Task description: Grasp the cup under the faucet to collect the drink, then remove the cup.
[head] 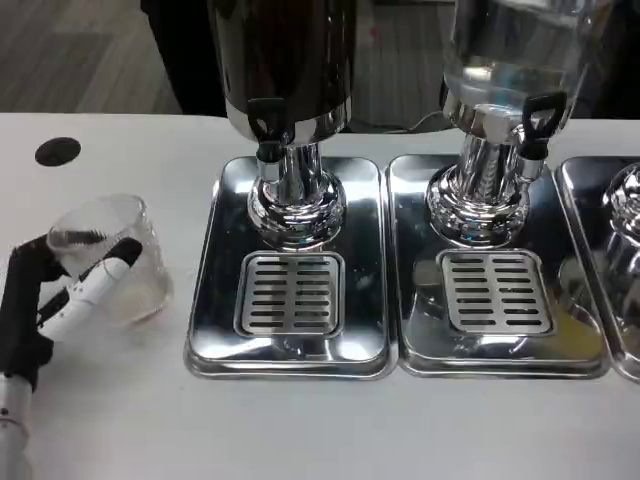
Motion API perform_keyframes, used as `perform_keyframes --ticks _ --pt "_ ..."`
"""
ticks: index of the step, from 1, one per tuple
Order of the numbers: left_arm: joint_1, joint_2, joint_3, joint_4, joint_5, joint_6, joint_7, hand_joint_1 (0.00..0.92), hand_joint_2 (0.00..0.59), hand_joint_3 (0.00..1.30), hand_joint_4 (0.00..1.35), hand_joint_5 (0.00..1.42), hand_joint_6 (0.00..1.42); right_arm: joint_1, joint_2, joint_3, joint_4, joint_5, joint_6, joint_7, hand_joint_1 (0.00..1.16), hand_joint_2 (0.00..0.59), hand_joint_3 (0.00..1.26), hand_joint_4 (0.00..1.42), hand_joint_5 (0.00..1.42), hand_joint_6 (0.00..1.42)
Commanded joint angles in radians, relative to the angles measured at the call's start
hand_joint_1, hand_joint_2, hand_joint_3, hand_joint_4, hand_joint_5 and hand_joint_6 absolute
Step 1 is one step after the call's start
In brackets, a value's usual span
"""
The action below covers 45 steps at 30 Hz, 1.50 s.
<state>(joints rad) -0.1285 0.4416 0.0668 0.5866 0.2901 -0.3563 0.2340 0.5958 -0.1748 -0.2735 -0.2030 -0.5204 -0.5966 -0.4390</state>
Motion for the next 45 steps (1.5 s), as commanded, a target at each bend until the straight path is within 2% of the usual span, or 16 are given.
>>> perform_keyframes --ticks 1,7,13,20,35,45 --pt "-0.020 -0.010 -0.005 -0.059 0.033 0.038 0.037 0.145 0.215 0.55 0.64 0.49 0.36 0.002 -0.001 -0.010 0.008 0.009 -0.015 0.001 0.59 0.586 0.33 0.21 0.13 0.03" --pt "-0.036 -0.014 -0.048 -0.110 0.126 0.087 0.054 0.149 0.220 0.55 0.64 0.49 0.36 -0.003 -0.003 -0.015 0.014 0.018 -0.020 0.001 0.59 0.586 0.33 0.21 0.13 0.03" --pt "-0.042 -0.017 -0.122 -0.149 0.243 0.127 0.084 0.152 0.222 0.55 0.63 0.49 0.34 -0.004 -0.003 -0.021 0.018 0.029 -0.023 0.002 0.59 0.586 0.33 0.21 0.13 0.03" --pt "-0.049 -0.052 -0.171 -0.158 0.299 0.157 0.106 0.165 0.221 0.55 0.63 0.49 0.33 0.002 -0.004 -0.034 0.028 0.042 -0.034 0.005 0.59 0.586 0.33 0.21 0.13 0.03" --pt "-0.058 -0.101 -0.207 -0.184 0.312 0.184 0.114 0.171 0.226 0.55 0.63 0.49 0.32 0.012 0.001 -0.048 0.043 0.055 -0.060 0.007 0.59 0.586 0.33 0.21 0.13 0.03" --pt "-0.045 -0.152 -0.227 -0.224 0.309 0.214 0.094 0.160 0.226 0.55 0.63 0.49 0.31 0.019 0.004 -0.052 0.048 0.059 -0.073 0.007 0.59 0.586 0.33 0.21 0.13 0.03"
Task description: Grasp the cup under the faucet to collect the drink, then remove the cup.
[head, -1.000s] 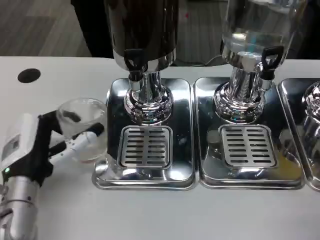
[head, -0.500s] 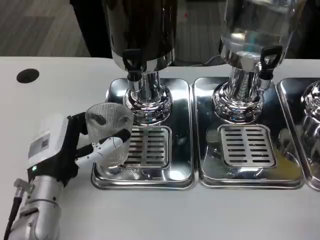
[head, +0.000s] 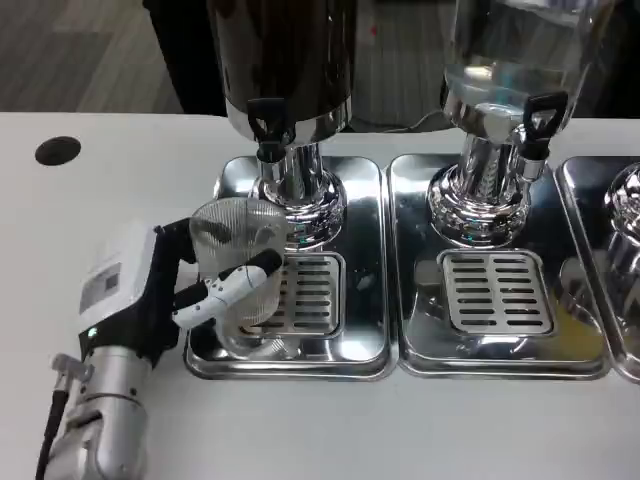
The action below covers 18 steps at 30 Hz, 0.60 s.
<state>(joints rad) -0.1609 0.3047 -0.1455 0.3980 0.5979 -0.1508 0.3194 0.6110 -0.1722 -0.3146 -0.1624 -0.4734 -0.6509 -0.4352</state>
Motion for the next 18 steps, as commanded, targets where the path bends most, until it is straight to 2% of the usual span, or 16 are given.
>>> perform_keyframes --ticks 1,11,18 --pt "-0.010 -0.018 -0.018 -0.041 0.001 0.011 0.007 0.159 0.226 0.55 0.63 0.49 0.31 0.004 0.002 -0.011 0.007 0.012 -0.019 0.004 0.59 0.586 0.33 0.21 0.13 0.03" --pt "0.006 -0.029 -0.036 -0.067 -0.009 0.023 0.001 0.144 0.230 0.56 0.64 0.49 0.30 0.013 0.005 -0.016 0.013 0.017 -0.031 0.001 0.60 0.586 0.33 0.21 0.13 0.03" --pt "0.004 -0.023 -0.020 -0.050 -0.025 0.028 -0.001 0.140 0.230 0.57 0.64 0.50 0.30 0.016 0.005 -0.021 0.018 0.022 -0.039 0.002 0.60 0.586 0.33 0.21 0.13 0.03"
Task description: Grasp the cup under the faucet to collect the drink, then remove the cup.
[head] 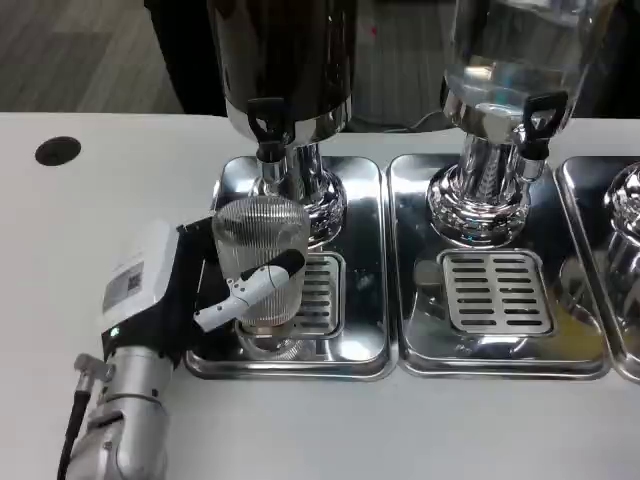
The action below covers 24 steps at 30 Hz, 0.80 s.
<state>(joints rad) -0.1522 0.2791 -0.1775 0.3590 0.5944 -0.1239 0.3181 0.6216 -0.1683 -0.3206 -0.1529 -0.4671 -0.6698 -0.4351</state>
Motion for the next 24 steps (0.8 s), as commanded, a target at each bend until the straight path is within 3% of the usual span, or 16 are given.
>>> perform_keyframes --ticks 1,13,24 --pt "-0.006 0.004 0.015 -0.008 -0.024 0.001 0.000 0.139 0.230 0.57 0.64 0.50 0.30 0.006 0.002 -0.016 0.008 0.016 -0.021 0.002 0.60 0.586 0.33 0.21 0.13 0.03" --pt "-0.030 0.009 0.012 0.049 -0.022 0.013 0.022 0.137 0.230 0.57 0.64 0.50 0.30 0.016 0.006 -0.026 0.006 0.020 -0.034 0.004 0.60 0.586 0.33 0.22 0.13 0.03" --pt "-0.125 -0.029 -0.018 0.166 -0.018 0.012 0.059 0.136 0.231 0.58 0.64 0.50 0.29 0.013 0.006 -0.035 0.009 0.032 -0.033 0.011 0.60 0.586 0.33 0.22 0.13 0.03"
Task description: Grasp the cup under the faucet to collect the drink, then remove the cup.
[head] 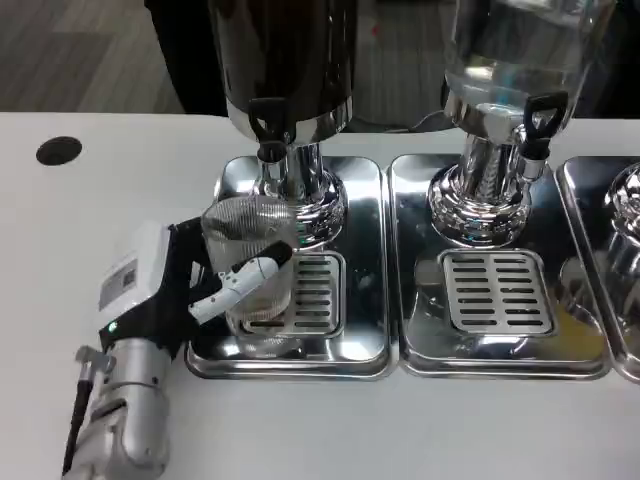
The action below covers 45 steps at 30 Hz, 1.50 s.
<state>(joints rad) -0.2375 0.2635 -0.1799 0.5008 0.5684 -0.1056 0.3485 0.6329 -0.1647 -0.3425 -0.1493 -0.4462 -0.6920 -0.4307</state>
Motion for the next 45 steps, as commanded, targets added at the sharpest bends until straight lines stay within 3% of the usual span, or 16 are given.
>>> perform_keyframes --ticks 1,20,25,30,37,45 --pt "-0.044 -0.015 -0.019 0.030 0.009 -0.008 0.031 0.136 0.231 0.58 0.64 0.50 0.29 0.001 0.003 -0.013 0.005 0.012 -0.011 0.008 0.60 0.586 0.33 0.22 0.13 0.03" --pt "-0.049 -0.016 -0.064 0.054 0.004 -0.018 0.041 0.121 0.234 0.58 0.61 0.50 0.28 -0.010 0.003 -0.018 0.010 0.014 -0.005 0.017 0.61 0.586 0.33 0.22 0.14 0.03" --pt "-0.042 -0.012 -0.066 0.048 -0.015 -0.018 0.019 0.092 0.213 0.56 0.37 0.42 0.26 -0.009 0.003 -0.021 0.009 0.021 -0.010 0.019 0.61 0.586 0.33 0.22 0.15 0.03" --pt "-0.039 -0.012 -0.063 0.037 -0.042 -0.033 -0.015 0.075 0.147 0.52 0.06 0.30 0.21 -0.005 0.005 -0.022 0.009 0.026 -0.020 0.017 0.61 0.586 0.33 0.22 0.15 0.03" --pt "-0.032 -0.009 -0.062 0.027 -0.065 -0.038 -0.048 0.073 0.108 0.47 0.00 0.24 0.15 0.000 0.007 -0.026 0.016 0.033 -0.035 0.015 0.60 0.586 0.33 0.22 0.15 0.03" --pt "-0.018 -0.005 -0.055 0.008 -0.070 -0.040 -0.049 0.072 0.101 0.50 0.00 0.23 0.13 0.003 0.010 -0.033 0.028 0.037 -0.055 0.015 0.61 0.586 0.33 0.23 0.16 0.03"
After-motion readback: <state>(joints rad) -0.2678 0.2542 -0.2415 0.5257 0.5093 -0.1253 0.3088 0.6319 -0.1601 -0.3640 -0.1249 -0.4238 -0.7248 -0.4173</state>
